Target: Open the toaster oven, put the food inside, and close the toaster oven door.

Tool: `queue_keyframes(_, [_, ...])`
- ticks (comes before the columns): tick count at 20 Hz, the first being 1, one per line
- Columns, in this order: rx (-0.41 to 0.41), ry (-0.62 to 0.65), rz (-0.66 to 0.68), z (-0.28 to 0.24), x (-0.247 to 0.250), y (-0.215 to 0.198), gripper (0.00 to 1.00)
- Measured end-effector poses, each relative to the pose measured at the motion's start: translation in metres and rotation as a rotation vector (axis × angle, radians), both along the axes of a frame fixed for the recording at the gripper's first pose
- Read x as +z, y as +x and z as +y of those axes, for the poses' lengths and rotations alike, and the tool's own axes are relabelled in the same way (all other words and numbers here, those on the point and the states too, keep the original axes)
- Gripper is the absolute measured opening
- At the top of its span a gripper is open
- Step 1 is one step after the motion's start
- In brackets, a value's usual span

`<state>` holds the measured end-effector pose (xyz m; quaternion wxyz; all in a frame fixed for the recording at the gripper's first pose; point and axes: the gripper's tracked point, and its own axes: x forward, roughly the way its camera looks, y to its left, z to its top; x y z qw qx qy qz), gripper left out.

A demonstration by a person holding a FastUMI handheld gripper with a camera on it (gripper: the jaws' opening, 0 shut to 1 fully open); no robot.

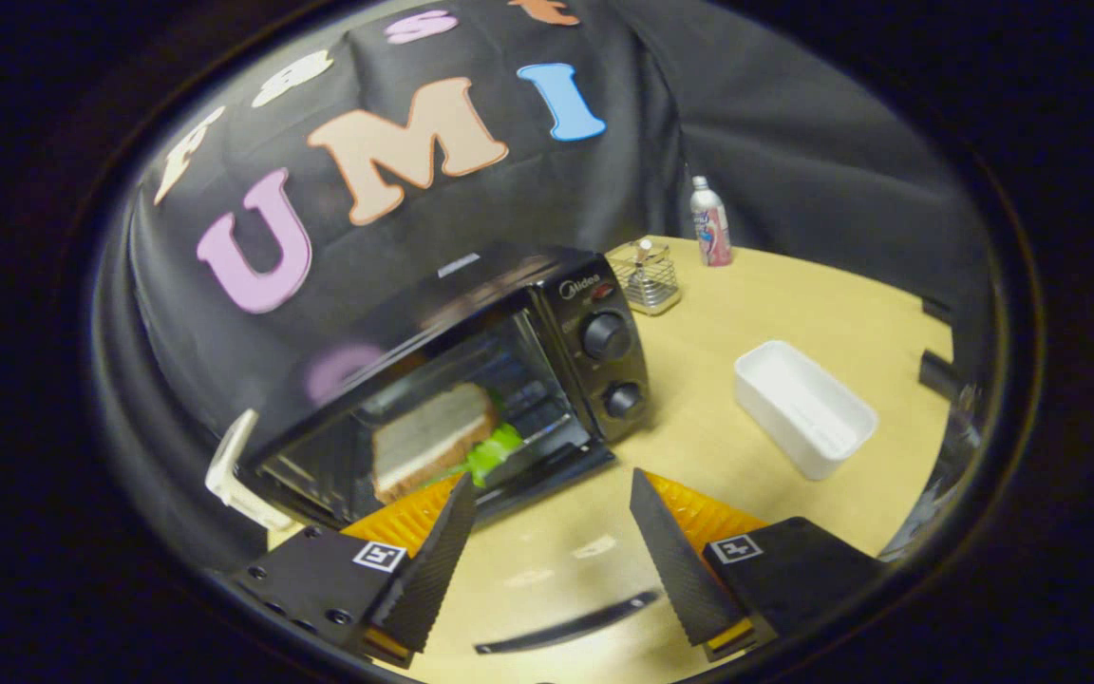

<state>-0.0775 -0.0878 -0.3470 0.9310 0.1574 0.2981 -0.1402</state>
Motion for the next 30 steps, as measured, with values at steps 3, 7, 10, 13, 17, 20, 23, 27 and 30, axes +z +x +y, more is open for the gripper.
queue_keyframes(3, [0.036, -0.090, 0.088, -0.004, -0.010, -0.037, 1.00])
queue_keyframes(7, [0.087, -0.163, 0.232, 0.000, -0.035, -0.090, 1.00])
queue_keyframes(10, [0.116, -0.195, 0.317, 0.005, -0.055, -0.116, 1.00])
queue_keyframes(13, [0.150, -0.215, 0.382, 0.010, -0.072, -0.128, 1.00])
queue_keyframes(17, [0.222, -0.217, 0.433, 0.024, -0.090, -0.130, 1.00])
queue_keyframes(20, [0.279, -0.234, 0.461, 0.032, -0.102, -0.129, 1.00])
queue_keyframes(23, [0.299, -0.220, 0.443, 0.038, -0.106, -0.122, 1.00])
queue_keyframes(27, [0.312, -0.218, 0.417, 0.038, -0.106, -0.117, 0.99])
queue_keyframes(30, [0.319, -0.228, 0.400, 0.040, -0.102, -0.115, 0.99])
